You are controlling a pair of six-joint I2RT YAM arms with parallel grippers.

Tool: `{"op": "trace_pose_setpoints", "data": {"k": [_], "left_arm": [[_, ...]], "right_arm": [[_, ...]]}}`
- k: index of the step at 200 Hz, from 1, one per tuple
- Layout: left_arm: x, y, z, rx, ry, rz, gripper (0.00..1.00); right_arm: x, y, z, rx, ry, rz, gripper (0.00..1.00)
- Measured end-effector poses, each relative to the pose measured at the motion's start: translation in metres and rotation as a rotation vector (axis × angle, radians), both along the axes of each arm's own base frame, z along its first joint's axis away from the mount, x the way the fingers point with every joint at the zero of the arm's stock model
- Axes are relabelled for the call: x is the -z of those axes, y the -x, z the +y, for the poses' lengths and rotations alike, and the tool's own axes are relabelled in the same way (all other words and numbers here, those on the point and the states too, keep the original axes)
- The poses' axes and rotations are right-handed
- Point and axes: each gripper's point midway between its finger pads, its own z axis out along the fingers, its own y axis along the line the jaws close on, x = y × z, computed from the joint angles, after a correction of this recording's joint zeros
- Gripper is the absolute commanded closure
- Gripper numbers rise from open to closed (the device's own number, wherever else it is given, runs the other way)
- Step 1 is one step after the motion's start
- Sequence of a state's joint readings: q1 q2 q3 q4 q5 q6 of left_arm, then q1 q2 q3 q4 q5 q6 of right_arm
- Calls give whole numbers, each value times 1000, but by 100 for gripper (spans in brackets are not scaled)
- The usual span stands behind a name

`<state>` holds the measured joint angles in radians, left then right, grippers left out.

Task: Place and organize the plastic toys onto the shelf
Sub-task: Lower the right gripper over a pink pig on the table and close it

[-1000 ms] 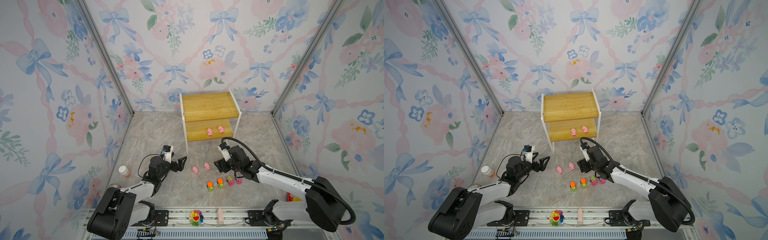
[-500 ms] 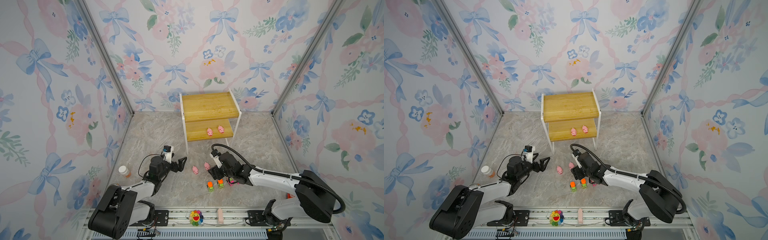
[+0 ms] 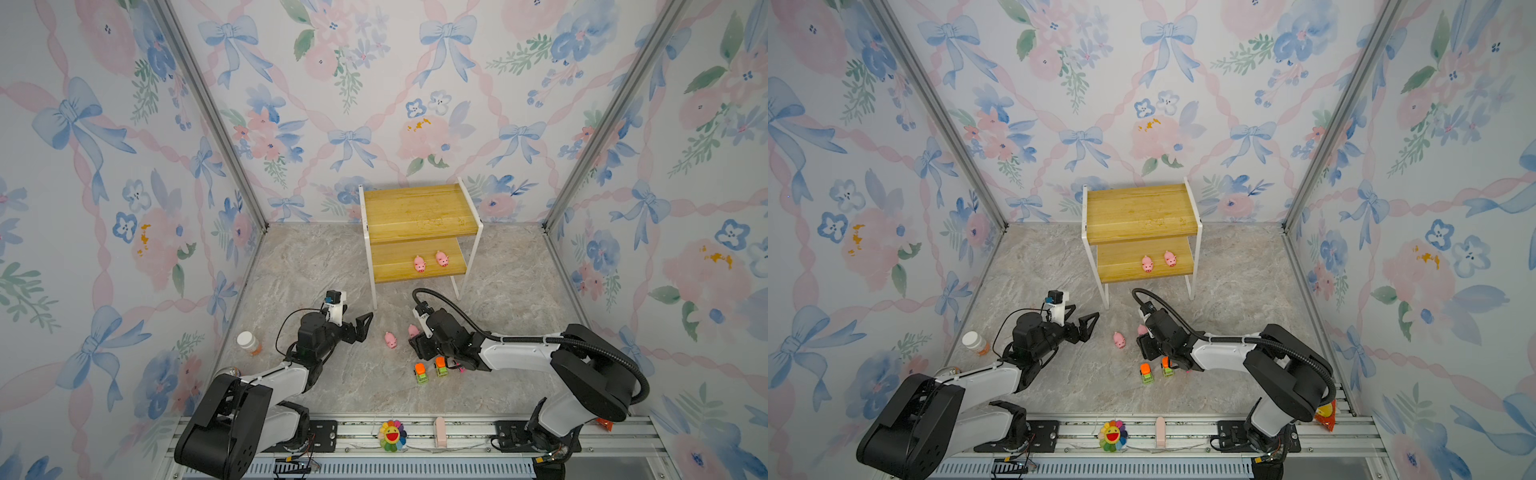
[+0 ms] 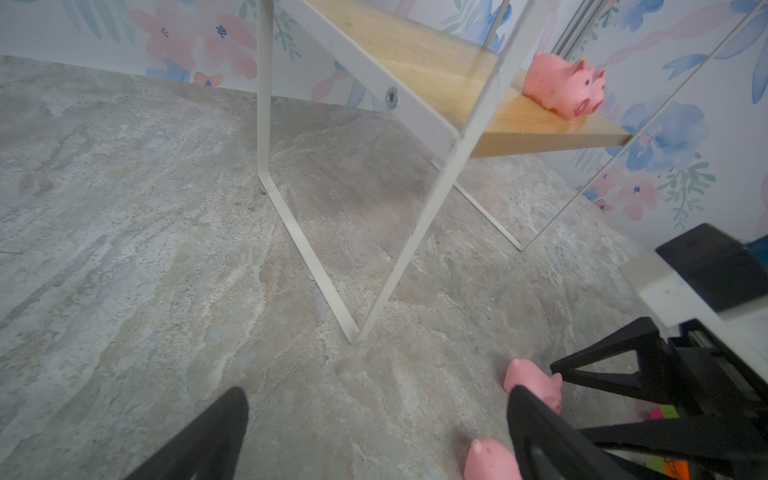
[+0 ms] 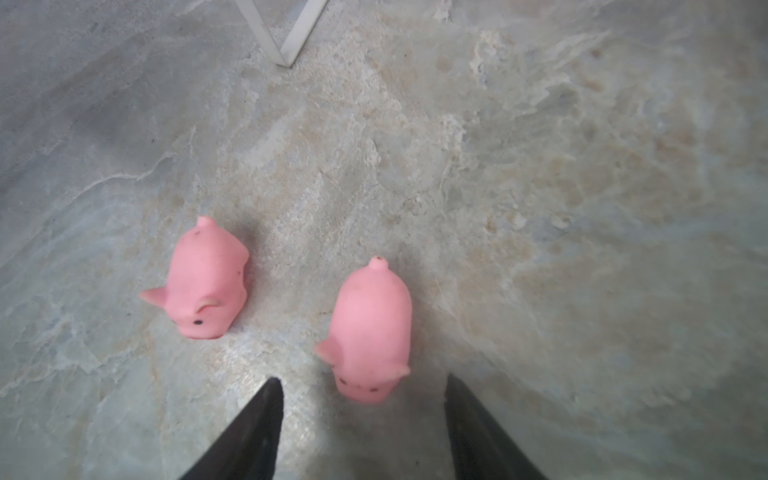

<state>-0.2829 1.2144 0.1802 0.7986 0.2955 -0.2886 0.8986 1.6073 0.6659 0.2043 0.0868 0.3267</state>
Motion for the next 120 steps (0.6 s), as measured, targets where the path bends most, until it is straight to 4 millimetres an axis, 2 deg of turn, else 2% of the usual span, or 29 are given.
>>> {"op": "trace_pose_setpoints", "data": {"k": [42,81,120], "left_arm": [[0,0,0,0,0,0,2],[0,0,0,0,0,0,2],[0,0,0,0,1,0,2]], "right_arm": [[8,-3,4,8,-10,2,42],[8,-8,8,16,-27,-17,47],[9,-10,8,26,-25,-25,59]]}}
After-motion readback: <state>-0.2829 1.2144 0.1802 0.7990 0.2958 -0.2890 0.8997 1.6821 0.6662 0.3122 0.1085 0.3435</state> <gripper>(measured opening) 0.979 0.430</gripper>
